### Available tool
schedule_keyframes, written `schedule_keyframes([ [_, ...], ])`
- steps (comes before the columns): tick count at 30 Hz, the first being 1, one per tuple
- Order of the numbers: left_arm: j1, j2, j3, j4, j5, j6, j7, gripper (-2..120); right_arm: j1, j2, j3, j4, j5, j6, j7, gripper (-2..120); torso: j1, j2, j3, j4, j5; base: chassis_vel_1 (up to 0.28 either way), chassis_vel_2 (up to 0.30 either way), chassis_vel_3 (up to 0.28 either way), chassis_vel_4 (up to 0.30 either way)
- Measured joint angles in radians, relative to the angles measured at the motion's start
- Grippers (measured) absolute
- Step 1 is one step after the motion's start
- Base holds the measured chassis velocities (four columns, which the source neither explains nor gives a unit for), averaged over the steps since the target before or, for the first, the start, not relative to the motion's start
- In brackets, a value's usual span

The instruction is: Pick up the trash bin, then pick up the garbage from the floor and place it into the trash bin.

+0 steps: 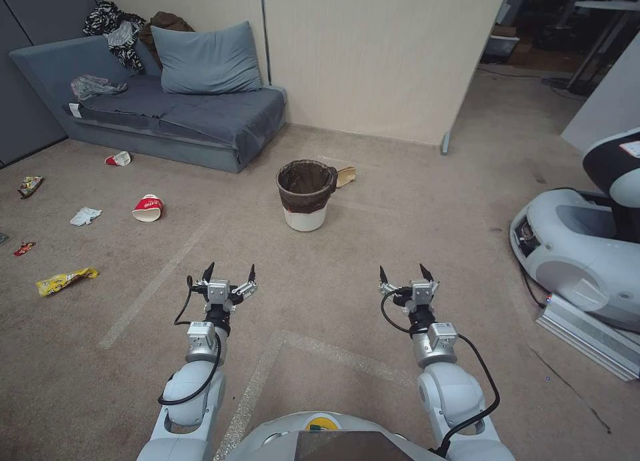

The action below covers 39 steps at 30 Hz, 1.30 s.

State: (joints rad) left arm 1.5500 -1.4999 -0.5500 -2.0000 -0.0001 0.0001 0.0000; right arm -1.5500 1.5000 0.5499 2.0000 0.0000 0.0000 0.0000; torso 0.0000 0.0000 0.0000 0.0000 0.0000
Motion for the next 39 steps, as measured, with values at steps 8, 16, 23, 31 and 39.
schedule_keyframes([
  [8,0.000,0.000,0.000,0.000,0.000,0.000,0.000,100,0.000,0.000,0.000,0.000,0.000,0.000,0.000,100,0.000,0.000,0.000,0.0000,0.0000,0.000,0.000,0.000,0.000],
  [16,0.000,0.000,0.000,0.000,0.000,0.000,0.000,100,0.000,0.000,0.000,0.000,0.000,0.000,0.000,100,0.000,0.000,0.000,0.0000,0.0000,0.000,0.000,0.000,0.000],
  [23,0.000,0.000,0.000,0.000,0.000,0.000,0.000,100,0.000,0.000,0.000,0.000,0.000,0.000,0.000,100,0.000,0.000,0.000,0.0000,0.0000,0.000,0.000,0.000,0.000],
  [31,-0.009,0.030,-0.005,0.032,0.000,-0.021,-0.113,100,-0.012,0.041,0.040,-0.029,-0.030,0.123,0.119,100,0.000,0.000,0.000,-0.0001,0.0000,0.000,0.000,0.000,0.000],
  [39,-0.029,0.091,-0.017,0.098,0.001,-0.071,-0.345,100,-0.031,0.083,0.092,-0.049,-0.063,0.281,0.264,100,0.000,0.000,0.000,-0.0001,-0.0001,0.000,0.000,0.000,0.000],
])
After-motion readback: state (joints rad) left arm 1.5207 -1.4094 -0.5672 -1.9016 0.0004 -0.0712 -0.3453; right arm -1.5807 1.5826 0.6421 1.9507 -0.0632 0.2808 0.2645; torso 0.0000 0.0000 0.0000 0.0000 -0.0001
